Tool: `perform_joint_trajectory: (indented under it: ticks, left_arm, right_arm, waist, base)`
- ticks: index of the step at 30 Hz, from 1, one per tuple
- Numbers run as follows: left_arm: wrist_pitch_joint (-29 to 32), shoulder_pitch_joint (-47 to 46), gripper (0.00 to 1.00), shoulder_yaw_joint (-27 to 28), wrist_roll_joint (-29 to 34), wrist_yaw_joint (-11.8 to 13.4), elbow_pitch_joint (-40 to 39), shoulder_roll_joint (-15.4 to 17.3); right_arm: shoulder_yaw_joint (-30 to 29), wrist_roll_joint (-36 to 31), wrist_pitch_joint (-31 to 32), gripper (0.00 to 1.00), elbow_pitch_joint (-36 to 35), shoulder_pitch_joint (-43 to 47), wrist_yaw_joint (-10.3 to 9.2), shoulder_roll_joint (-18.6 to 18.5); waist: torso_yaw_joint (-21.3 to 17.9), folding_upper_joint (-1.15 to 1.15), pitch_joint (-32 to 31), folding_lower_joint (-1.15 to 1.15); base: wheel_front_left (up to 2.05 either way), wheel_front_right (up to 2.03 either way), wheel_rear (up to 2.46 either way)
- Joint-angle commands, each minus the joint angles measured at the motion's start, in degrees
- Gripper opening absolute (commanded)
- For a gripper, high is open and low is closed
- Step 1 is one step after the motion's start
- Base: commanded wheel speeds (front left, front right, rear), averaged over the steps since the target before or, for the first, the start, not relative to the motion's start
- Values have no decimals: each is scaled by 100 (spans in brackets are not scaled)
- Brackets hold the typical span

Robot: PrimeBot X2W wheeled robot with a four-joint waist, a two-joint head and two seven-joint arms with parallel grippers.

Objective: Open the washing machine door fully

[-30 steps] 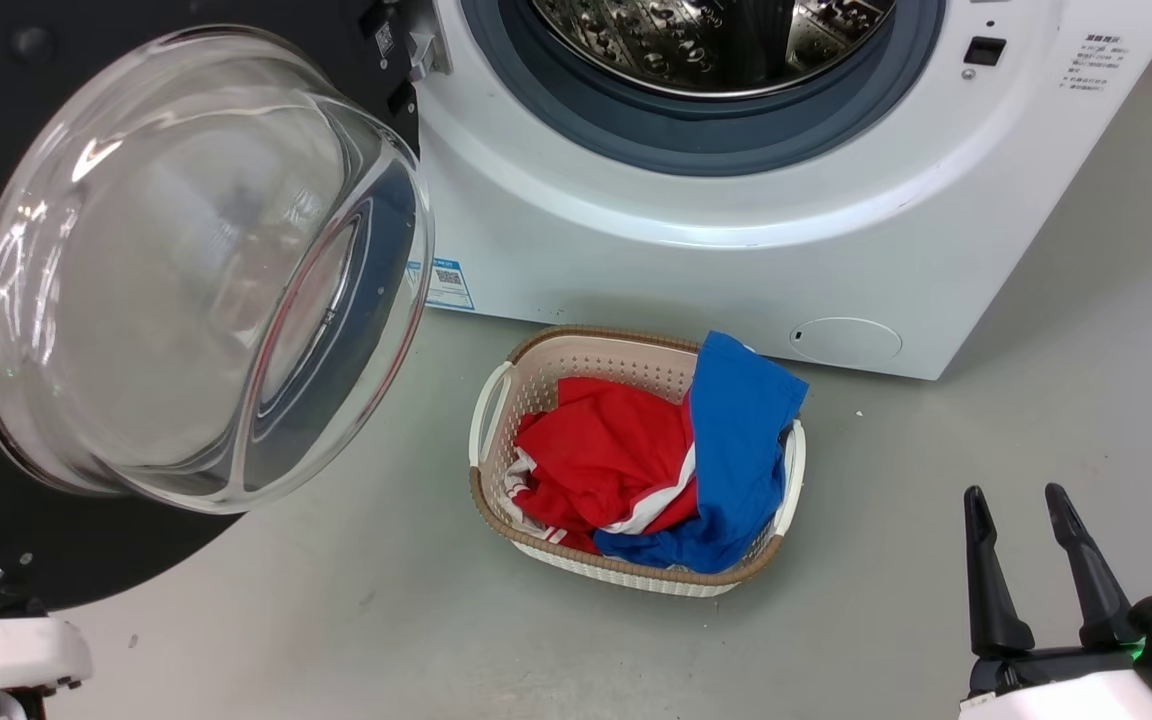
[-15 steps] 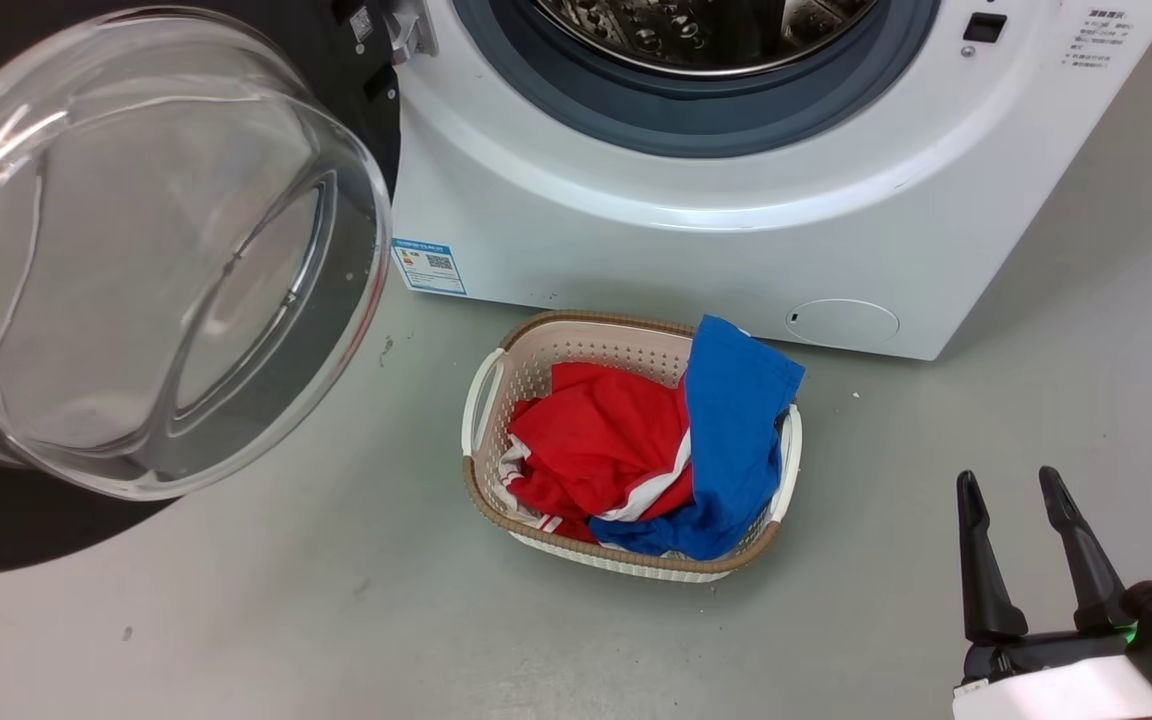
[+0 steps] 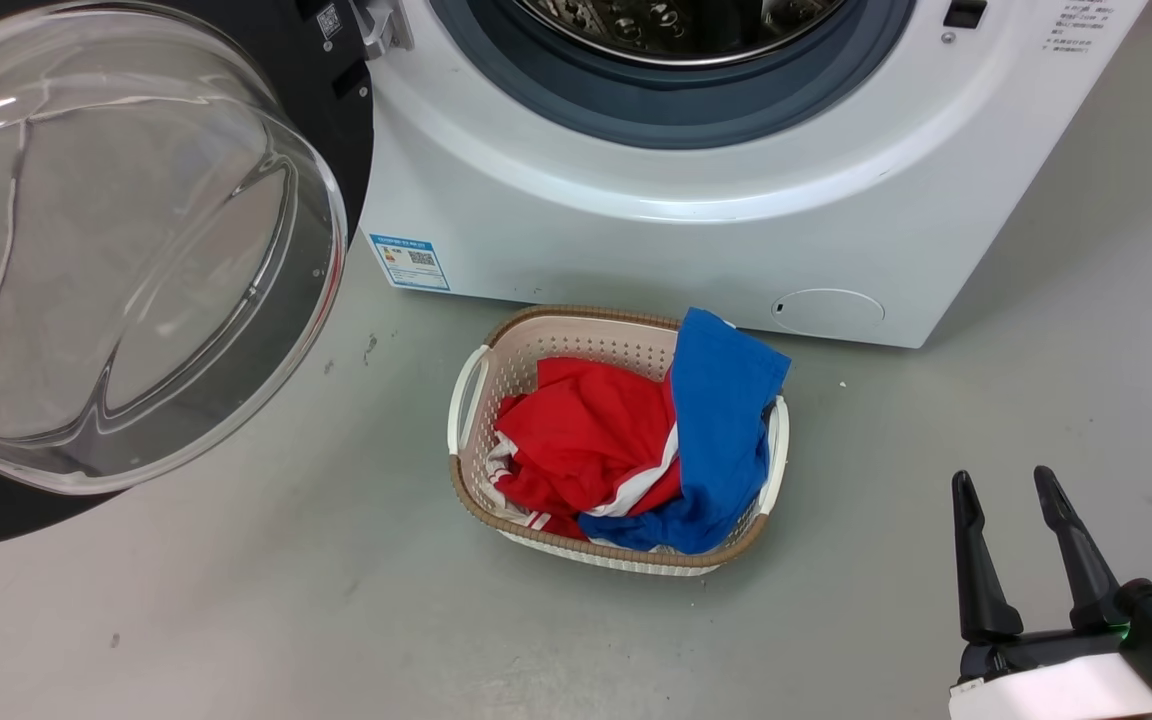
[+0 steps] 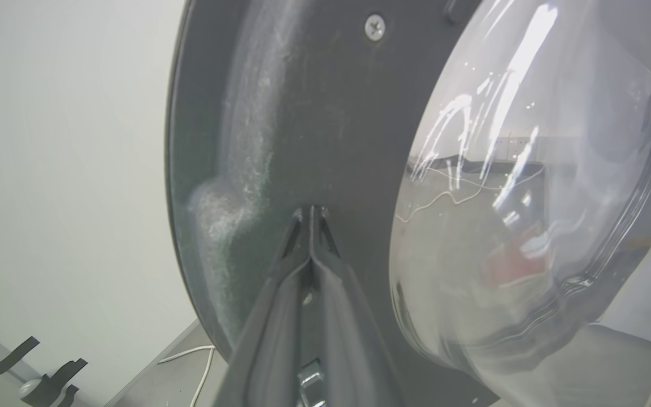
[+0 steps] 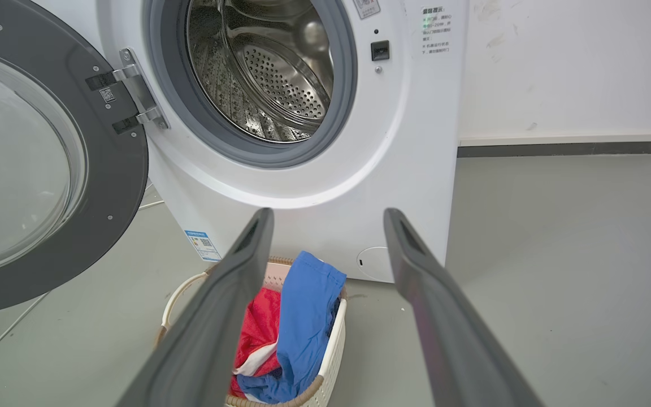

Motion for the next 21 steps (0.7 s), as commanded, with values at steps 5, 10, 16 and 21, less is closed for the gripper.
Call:
perform_joint_trajectory:
  ticks: [5, 10, 16, 21]
  left_arm:
    - [16, -37, 0, 68, 125, -154, -51, 72]
    - [15, 118, 0, 15, 273, -337, -487, -165]
    - [15, 401, 0, -242, 557, -411, -1404, -589]
    - [15, 754, 0, -655, 784, -443, -2142, -985]
  right_arm:
    - [-12, 78, -12, 100, 32, -11, -1, 8]
    - [-54, 108, -12, 100, 32, 78, -1, 8]
    - [-146, 110, -12, 100, -31, 183, -1, 8]
    - [-275, 61, -12, 100, -126, 285, -1, 8]
  waist:
    - [-14, 0, -139, 0]
    - [-4, 0, -361, 0]
    - [-15, 0, -670, 0]
    - [-62, 0, -882, 0]
  base:
    - [0, 0, 0]
    - [0, 0, 0]
    - [0, 0, 0]
    - [0, 0, 0]
